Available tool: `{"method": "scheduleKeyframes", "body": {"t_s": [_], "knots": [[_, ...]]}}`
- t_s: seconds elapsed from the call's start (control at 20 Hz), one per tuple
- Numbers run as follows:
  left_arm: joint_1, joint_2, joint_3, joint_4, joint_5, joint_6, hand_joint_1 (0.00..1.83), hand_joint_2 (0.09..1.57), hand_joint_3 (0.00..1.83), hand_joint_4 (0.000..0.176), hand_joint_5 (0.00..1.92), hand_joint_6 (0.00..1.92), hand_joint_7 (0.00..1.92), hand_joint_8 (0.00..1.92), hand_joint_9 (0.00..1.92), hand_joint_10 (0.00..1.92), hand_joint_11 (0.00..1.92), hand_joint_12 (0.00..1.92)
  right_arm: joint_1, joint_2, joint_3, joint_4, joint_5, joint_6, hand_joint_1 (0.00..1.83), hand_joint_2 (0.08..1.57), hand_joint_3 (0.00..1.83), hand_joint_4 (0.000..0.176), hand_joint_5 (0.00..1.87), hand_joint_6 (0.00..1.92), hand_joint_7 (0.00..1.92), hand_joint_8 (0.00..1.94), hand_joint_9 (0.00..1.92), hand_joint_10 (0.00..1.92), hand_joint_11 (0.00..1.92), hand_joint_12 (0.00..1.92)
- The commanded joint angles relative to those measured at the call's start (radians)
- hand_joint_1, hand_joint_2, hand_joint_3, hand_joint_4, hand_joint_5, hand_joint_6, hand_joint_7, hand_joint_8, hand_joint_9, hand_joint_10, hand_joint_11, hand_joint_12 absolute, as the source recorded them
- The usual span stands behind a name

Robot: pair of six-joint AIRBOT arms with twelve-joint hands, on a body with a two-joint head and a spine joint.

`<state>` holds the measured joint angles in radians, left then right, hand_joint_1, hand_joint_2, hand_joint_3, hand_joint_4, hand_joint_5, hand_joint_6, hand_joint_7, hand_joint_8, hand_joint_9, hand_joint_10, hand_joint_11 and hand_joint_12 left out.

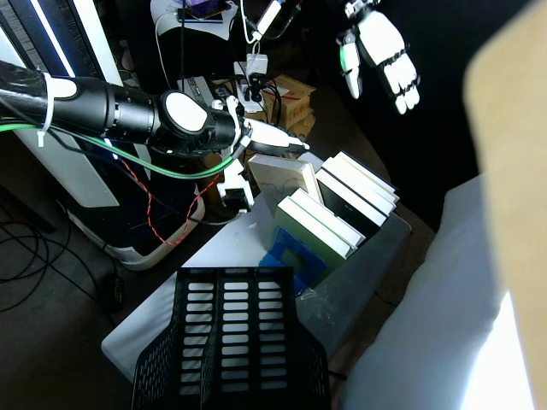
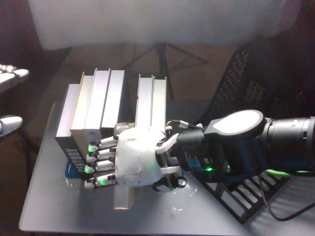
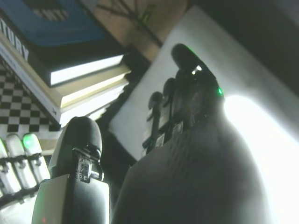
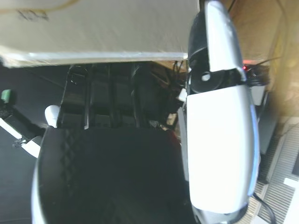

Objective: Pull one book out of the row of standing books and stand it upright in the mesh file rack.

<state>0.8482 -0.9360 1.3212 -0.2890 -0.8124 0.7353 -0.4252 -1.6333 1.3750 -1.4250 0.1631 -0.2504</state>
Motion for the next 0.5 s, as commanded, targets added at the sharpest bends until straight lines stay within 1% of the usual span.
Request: {"method": "scheduleKeyframes", "body": {"t_s": [0.0,0.05,0.1,0.15,0.2,0.25,0.3,0.35,0.4,0.45], "knots": [[-0.018,0.009,0.012,0.001,-0.069,-0.001,0.47,1.36,0.00,0.046,0.07,0.01,0.02,0.00,0.02,0.01,0.00,1.32,0.005,0.001,-0.008,0.018,0.051,-0.001,1.14,0.90,0.00,0.004,0.05,0.02,0.00,0.00,0.00,0.00,0.00,0.00],[-0.031,0.008,0.015,0.014,-0.059,-0.001,0.47,1.36,0.00,0.046,0.07,0.01,0.02,0.00,0.02,0.01,0.00,1.32,0.005,0.005,-0.010,0.020,0.056,-0.001,1.14,0.90,0.00,0.004,0.05,0.02,0.00,0.00,0.00,0.00,0.00,0.00],[-0.049,0.003,0.020,0.030,-0.046,-0.001,0.49,1.35,0.00,0.047,0.06,0.01,0.00,0.00,0.01,0.00,0.00,1.45,0.005,0.016,-0.014,0.025,0.062,-0.001,1.15,0.89,0.00,0.006,0.07,0.02,0.00,0.00,0.00,0.00,0.00,0.00],[-0.062,-0.004,0.027,0.044,-0.035,-0.002,0.51,1.35,0.00,0.044,0.07,0.01,0.00,0.00,0.01,0.00,0.00,1.53,0.005,0.025,-0.019,0.025,0.064,-0.001,1.10,0.87,0.00,0.009,0.01,0.00,0.00,0.00,0.00,0.00,0.00,0.00],[-0.075,-0.008,0.033,0.056,-0.025,-0.002,0.52,1.35,0.00,0.037,0.06,0.00,0.00,0.00,0.00,0.00,0.00,1.49,0.005,0.034,-0.023,0.026,0.071,-0.001,0.89,0.81,0.00,0.020,0.00,0.00,0.00,0.00,0.00,0.00,0.00,0.00],[-0.083,-0.009,0.035,0.066,-0.018,-0.003,0.53,1.35,0.00,0.035,0.05,0.00,0.00,0.00,0.00,0.00,0.00,1.44,0.005,0.036,-0.025,0.029,0.076,-0.001,0.86,0.76,0.00,0.017,0.00,0.00,0.00,0.00,0.00,0.00,0.00,0.00],[-0.084,-0.008,0.035,0.067,-0.017,-0.004,0.52,1.35,0.00,0.036,0.04,0.00,0.00,0.00,0.00,0.00,0.00,1.43,0.005,0.036,-0.025,0.029,0.078,-0.001,0.85,0.73,0.00,0.025,0.00,0.00,0.00,0.00,0.00,0.00,0.00,0.00],[-0.084,-0.008,0.035,0.067,-0.019,-0.004,0.52,1.35,0.00,0.025,0.05,0.01,0.00,0.00,0.03,0.01,0.00,1.44,0.005,0.036,-0.021,0.030,0.079,-0.001,0.84,0.76,0.00,0.029,0.00,0.00,0.00,0.00,0.00,0.00,0.00,0.00],[-0.084,-0.008,0.035,0.067,-0.019,-0.004,0.52,1.35,0.00,0.014,0.06,0.01,0.01,0.01,0.03,0.02,0.00,1.44,0.000,0.036,-0.018,0.033,0.080,-0.001,0.86,0.78,0.00,0.011,0.00,0.00,0.00,0.00,0.00,0.00,0.00,0.00],[-0.085,-0.007,0.035,0.069,-0.019,-0.004,0.51,1.36,0.00,0.020,0.07,0.01,0.03,0.01,0.02,0.01,0.00,1.38,-0.005,0.037,-0.016,0.032,0.080,-0.001,0.95,0.79,0.00,0.000,0.02,0.01,0.00,0.00,0.00,0.00,0.00,0.00]]}}
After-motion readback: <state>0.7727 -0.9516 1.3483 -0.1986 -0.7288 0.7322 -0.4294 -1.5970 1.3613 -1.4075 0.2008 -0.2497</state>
